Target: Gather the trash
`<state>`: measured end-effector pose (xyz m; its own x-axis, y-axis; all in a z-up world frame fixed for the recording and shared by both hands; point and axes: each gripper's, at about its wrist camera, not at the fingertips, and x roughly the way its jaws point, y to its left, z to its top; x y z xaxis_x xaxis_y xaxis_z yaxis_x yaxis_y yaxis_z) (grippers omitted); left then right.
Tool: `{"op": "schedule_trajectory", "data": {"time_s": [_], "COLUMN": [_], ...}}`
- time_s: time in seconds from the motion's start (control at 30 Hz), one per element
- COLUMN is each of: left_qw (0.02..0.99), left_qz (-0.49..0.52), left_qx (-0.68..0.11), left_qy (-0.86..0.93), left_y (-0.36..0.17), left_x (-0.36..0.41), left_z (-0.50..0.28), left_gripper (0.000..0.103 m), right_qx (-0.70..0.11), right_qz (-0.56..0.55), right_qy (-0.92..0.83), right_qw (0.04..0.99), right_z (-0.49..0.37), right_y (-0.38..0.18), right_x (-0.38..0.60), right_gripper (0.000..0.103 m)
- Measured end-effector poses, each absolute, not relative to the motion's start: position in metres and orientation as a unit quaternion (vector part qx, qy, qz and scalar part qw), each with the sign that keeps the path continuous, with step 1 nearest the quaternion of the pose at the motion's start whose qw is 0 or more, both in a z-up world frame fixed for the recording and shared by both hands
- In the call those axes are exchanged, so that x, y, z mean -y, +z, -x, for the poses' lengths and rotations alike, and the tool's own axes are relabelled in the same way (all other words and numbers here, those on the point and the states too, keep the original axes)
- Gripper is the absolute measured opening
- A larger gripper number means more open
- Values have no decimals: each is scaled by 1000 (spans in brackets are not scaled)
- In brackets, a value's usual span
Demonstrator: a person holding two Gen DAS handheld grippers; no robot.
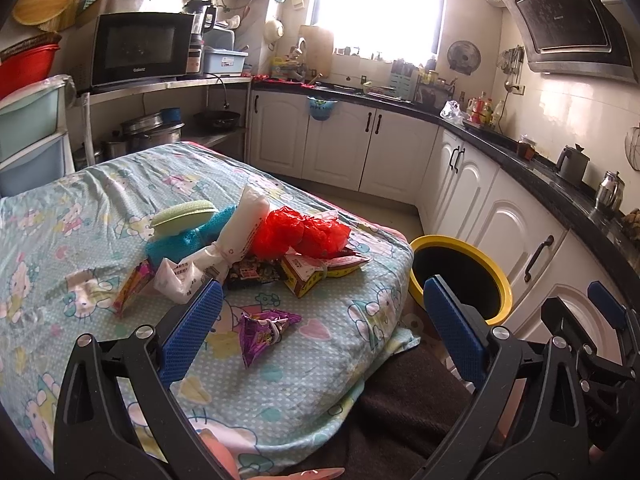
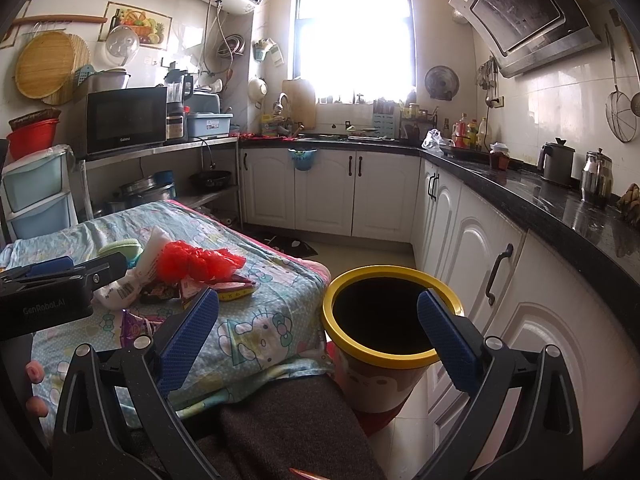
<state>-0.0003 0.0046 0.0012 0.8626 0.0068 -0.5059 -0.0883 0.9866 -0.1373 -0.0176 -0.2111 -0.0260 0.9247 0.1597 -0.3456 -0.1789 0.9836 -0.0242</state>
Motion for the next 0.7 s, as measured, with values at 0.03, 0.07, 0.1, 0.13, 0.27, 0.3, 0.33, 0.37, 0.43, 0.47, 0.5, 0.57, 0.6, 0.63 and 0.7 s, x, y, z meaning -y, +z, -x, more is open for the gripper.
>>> {"op": "schedule_trajectory", "data": {"time_s": [0.03,0.07,0.1,0.13,0.27,0.3,0.33,0.37,0.43,0.47,0.5,0.57,0.6,0.63,0.7], "left_qw": [962,962,962,961,962,962,962,962,962,962,962,962,962,962,962], "left_qz": [78,79,79,80,80,80,80,80,80,80,81,81,81,81,82], "left_qx": [-261,-261,-261,-262,-261,-261,-261,-260,-260,-260,-260,-260,-260,-260,-260], "left_qy": [25,25,25,26,26,25,25,26,25,26,25,26,25,26,28], "left_y": [1,1,1,1,1,1,1,1,1,1,1,1,1,1,1], "left_x": [-5,-5,-5,-6,-6,-6,-7,-7,-6,-7,-7,-7,-7,-7,-8], "left_z": [0,0,0,0,0,0,-1,0,0,0,0,0,0,0,0], "left_gripper": [93,93,93,93,93,93,93,93,93,93,93,93,93,93,93], "right_qx": [-174,-174,-174,-174,-175,-175,-174,-174,-175,-175,-176,-176,-177,-178,-180], "right_qz": [27,28,27,27,27,27,27,27,27,28,28,29,29,29,29], "right_qy": [86,86,86,86,86,86,86,86,86,87,88,89,90,91,93], "right_qw": [981,981,981,981,981,980,981,981,980,980,980,980,980,979,979], "right_z": [17,18,18,17,17,17,17,17,17,17,17,16,16,16,16], "right_y": [-26,-26,-26,-26,-26,-26,-26,-26,-26,-29,-30,-30,-31,-31,-31], "right_x": [211,211,211,211,211,211,211,211,211,210,210,210,209,209,208], "right_gripper": [97,97,97,97,97,97,97,97,97,97,97,97,97,97,97]}}
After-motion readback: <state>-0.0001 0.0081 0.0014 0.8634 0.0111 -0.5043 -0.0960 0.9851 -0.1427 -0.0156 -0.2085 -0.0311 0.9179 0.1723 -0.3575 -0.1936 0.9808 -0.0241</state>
